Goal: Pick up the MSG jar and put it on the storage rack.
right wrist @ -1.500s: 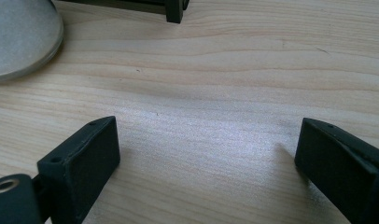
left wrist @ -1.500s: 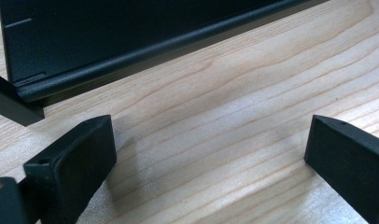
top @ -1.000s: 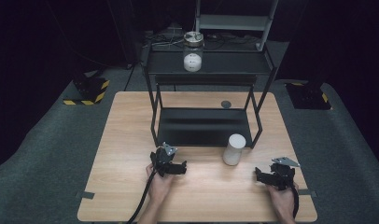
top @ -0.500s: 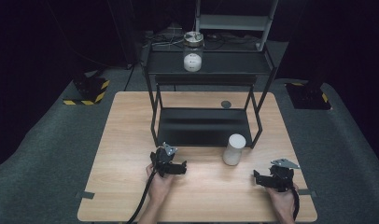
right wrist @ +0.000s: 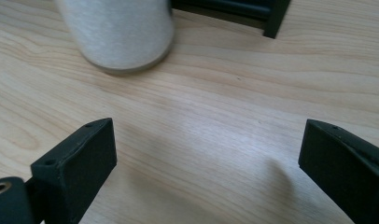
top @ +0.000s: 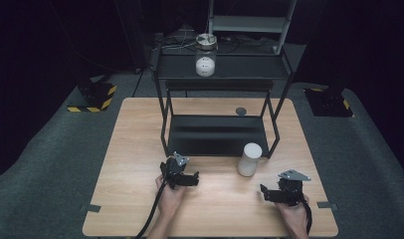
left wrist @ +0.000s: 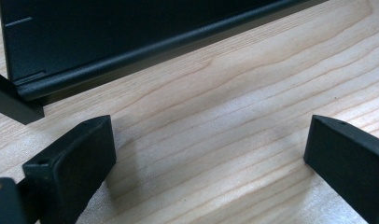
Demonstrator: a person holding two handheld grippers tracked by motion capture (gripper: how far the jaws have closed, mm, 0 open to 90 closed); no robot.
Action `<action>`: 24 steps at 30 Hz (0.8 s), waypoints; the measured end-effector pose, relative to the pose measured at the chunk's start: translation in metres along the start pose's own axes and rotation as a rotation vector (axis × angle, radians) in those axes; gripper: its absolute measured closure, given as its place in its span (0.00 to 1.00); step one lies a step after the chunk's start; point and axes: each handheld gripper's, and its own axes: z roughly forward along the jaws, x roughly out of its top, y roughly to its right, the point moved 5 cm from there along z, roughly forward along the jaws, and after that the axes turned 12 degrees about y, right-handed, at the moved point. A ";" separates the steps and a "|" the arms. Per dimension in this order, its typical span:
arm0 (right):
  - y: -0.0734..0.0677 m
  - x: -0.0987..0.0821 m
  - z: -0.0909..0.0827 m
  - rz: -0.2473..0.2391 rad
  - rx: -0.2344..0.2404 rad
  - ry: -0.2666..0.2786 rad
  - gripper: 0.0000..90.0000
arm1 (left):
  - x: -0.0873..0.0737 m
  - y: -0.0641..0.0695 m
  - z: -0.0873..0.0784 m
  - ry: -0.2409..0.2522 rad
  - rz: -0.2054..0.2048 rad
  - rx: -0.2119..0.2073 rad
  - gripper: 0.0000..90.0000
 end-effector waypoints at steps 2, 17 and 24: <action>-0.001 0.001 0.001 -0.003 0.008 0.001 0.04 | 0.000 0.000 0.000 0.000 0.000 0.000 0.02; -0.012 0.007 0.012 0.006 0.068 0.018 0.05 | 0.000 0.000 0.000 0.000 -0.001 0.002 0.02; -0.014 0.009 0.017 0.015 0.086 0.032 0.06 | 0.000 0.000 0.000 0.000 -0.001 0.002 0.02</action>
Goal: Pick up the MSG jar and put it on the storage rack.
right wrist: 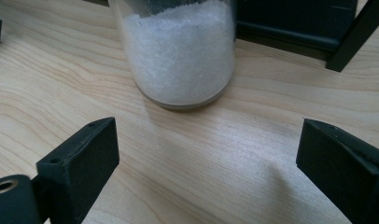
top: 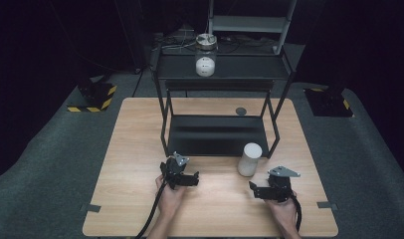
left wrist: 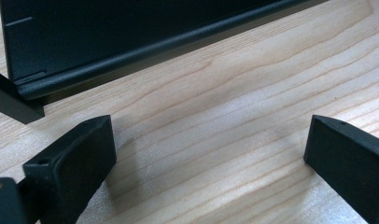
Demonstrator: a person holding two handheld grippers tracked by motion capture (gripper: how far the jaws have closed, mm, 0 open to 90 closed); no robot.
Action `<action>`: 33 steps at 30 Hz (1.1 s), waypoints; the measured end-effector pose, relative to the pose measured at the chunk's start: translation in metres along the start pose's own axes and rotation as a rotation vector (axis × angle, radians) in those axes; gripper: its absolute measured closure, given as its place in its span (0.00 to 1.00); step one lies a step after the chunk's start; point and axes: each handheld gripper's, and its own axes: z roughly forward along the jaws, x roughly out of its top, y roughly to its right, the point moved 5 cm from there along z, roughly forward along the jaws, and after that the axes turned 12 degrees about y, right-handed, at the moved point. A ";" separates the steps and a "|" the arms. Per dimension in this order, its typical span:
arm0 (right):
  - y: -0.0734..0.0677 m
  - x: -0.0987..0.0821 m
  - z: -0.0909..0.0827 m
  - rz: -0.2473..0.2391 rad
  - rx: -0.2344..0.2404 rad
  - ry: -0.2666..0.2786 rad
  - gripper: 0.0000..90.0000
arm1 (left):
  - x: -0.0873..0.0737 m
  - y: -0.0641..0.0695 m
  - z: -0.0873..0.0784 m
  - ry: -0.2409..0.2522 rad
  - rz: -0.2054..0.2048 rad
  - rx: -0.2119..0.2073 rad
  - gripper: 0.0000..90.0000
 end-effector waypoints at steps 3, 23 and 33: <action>0.000 0.000 0.001 0.007 0.003 0.003 0.06 | 0.000 0.000 0.000 0.000 0.000 0.000 0.02; -0.004 0.009 0.009 0.033 0.025 0.051 0.09 | 0.000 0.000 0.000 0.000 0.001 0.001 0.02; -0.007 0.015 0.014 0.046 0.021 0.078 0.10 | 0.000 0.000 0.000 0.000 0.001 0.001 0.02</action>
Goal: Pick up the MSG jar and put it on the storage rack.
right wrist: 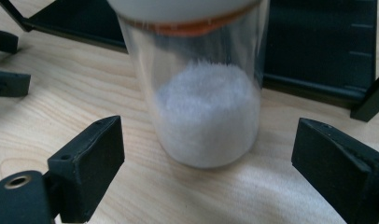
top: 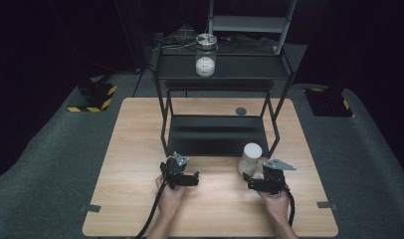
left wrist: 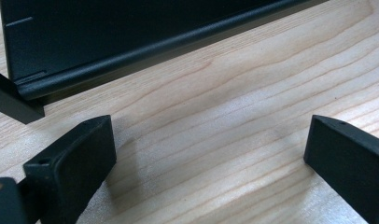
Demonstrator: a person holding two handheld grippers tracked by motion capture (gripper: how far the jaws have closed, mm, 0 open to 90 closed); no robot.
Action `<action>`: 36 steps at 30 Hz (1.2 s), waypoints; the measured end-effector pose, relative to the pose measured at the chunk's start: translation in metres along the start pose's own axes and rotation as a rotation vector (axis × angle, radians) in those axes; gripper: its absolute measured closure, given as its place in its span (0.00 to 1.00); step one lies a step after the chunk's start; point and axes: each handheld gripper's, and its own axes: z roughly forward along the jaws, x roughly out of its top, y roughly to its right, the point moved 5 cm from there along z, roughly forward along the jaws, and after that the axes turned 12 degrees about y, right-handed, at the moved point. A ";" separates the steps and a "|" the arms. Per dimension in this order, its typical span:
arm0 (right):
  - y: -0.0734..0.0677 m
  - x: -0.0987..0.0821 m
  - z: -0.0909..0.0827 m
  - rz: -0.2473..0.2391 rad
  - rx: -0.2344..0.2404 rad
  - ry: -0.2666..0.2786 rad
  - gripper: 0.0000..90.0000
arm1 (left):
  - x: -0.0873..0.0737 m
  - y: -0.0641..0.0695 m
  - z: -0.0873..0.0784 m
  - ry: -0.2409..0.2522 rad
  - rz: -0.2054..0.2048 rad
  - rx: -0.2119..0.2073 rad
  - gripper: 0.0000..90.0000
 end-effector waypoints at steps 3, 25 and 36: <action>0.000 0.003 0.002 0.004 0.001 0.004 0.11 | 0.000 0.000 0.000 0.000 0.000 0.000 0.02; -0.007 0.016 0.016 0.007 -0.002 0.068 0.17 | 0.000 0.000 0.000 0.000 -0.001 -0.001 0.02; -0.009 0.017 0.020 -0.019 -0.011 0.092 0.28 | 0.000 0.000 0.000 0.000 -0.001 -0.001 0.02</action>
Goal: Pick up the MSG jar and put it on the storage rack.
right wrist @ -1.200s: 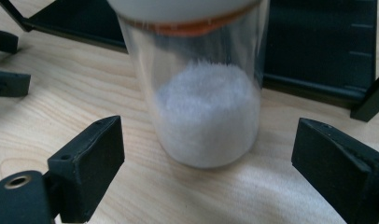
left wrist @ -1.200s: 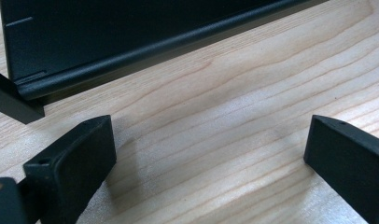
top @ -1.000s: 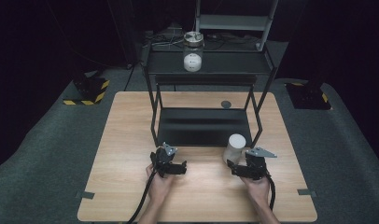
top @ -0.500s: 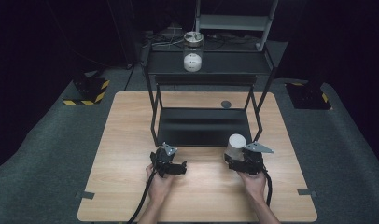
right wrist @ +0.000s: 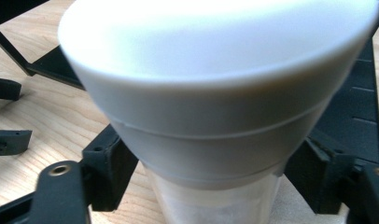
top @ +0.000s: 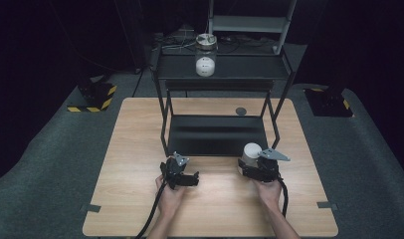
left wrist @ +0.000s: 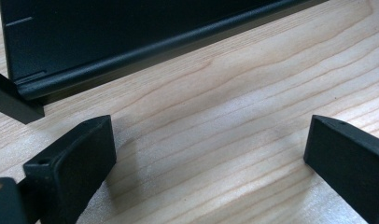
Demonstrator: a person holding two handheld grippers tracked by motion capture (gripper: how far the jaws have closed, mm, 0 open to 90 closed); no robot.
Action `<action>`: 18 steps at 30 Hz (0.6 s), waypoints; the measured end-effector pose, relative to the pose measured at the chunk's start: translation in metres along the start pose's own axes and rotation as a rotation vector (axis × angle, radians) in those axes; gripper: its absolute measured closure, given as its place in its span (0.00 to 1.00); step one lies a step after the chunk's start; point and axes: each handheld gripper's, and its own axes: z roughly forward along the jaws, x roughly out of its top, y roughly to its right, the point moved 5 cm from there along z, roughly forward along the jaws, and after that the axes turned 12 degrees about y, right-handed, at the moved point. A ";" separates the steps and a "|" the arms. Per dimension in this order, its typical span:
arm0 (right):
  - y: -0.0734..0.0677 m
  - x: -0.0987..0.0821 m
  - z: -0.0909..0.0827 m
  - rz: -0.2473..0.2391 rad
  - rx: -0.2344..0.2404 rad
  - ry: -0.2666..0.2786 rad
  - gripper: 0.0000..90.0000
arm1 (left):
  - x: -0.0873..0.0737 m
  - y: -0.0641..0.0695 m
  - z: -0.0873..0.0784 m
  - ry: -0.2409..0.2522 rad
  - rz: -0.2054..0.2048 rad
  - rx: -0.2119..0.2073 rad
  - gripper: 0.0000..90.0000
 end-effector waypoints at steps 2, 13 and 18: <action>0.000 0.000 0.000 0.000 0.001 0.007 0.29 | 0.000 0.000 0.000 0.000 0.000 0.000 0.02; 0.002 0.000 0.000 -0.015 0.004 0.014 0.33 | 0.000 0.000 0.000 0.000 0.000 0.000 0.02; -0.001 0.000 -0.001 -0.035 0.001 0.016 0.34 | 0.000 0.000 0.000 0.000 0.000 0.001 0.02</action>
